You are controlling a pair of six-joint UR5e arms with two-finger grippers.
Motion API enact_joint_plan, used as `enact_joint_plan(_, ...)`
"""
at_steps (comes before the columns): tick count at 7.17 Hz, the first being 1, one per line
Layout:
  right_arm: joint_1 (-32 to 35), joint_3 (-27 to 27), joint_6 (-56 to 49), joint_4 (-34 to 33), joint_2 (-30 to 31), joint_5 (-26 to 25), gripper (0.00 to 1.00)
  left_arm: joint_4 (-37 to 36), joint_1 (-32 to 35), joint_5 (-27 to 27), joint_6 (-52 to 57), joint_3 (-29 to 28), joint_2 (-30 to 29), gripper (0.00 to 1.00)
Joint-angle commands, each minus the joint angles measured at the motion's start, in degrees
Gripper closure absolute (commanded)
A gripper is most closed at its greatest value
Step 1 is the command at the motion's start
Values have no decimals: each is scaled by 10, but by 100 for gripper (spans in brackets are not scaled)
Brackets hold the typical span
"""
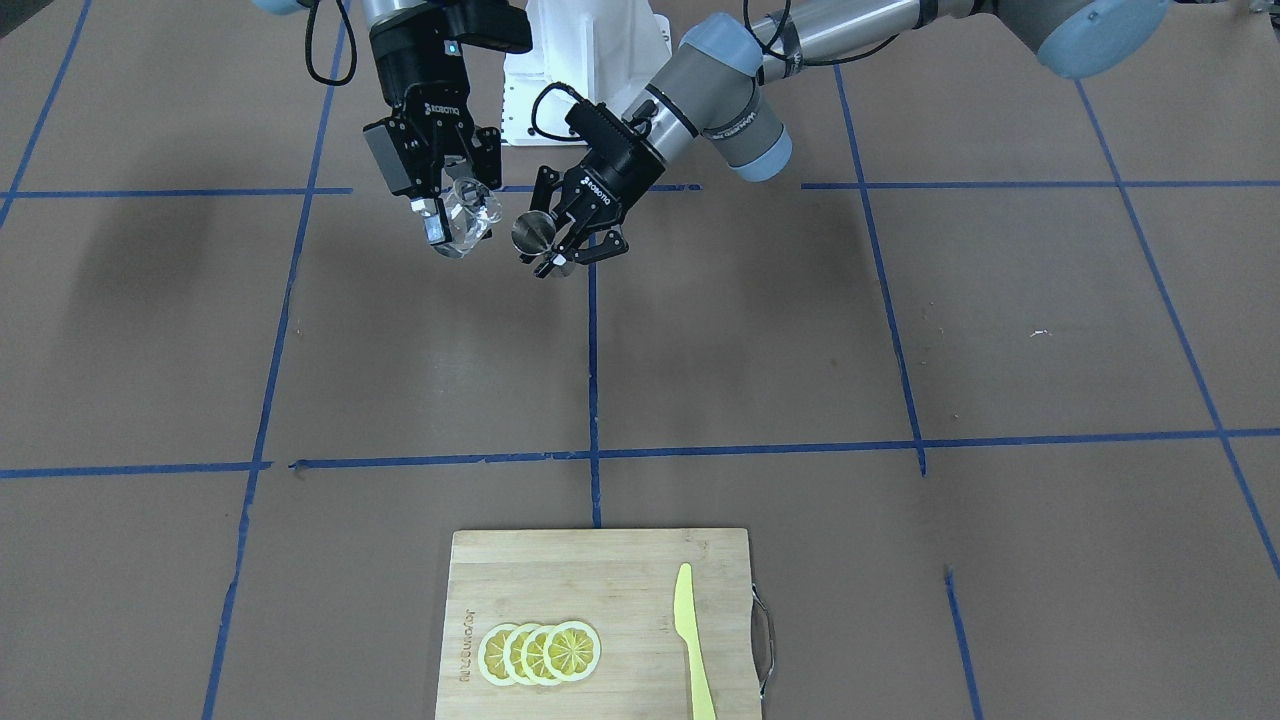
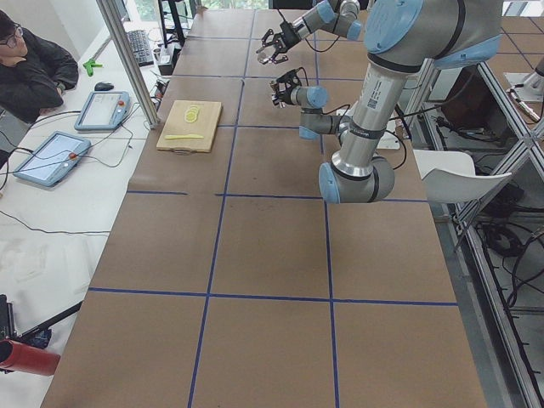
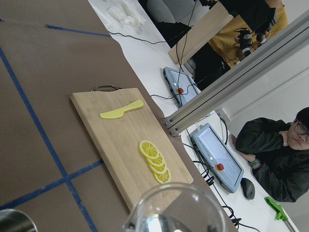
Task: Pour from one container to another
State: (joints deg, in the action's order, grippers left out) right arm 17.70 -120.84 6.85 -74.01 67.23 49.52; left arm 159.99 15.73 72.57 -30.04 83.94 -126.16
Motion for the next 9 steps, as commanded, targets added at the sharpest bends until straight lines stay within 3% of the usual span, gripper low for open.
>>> enact_joint_plan(1, -13, 9, -11, -2, 0, -20, 100, 1, 0, 2, 3, 0, -1, 100)
enact_joint_plan(5, -45, 24, -25, -6, -1, -74, 100, 1, 1, 3, 4, 1, -1, 100)
enact_joint_plan(9, -54, 26, -53, -10, -2, -94, 100, 1, 1, 3, 4, 1, -4, 100)
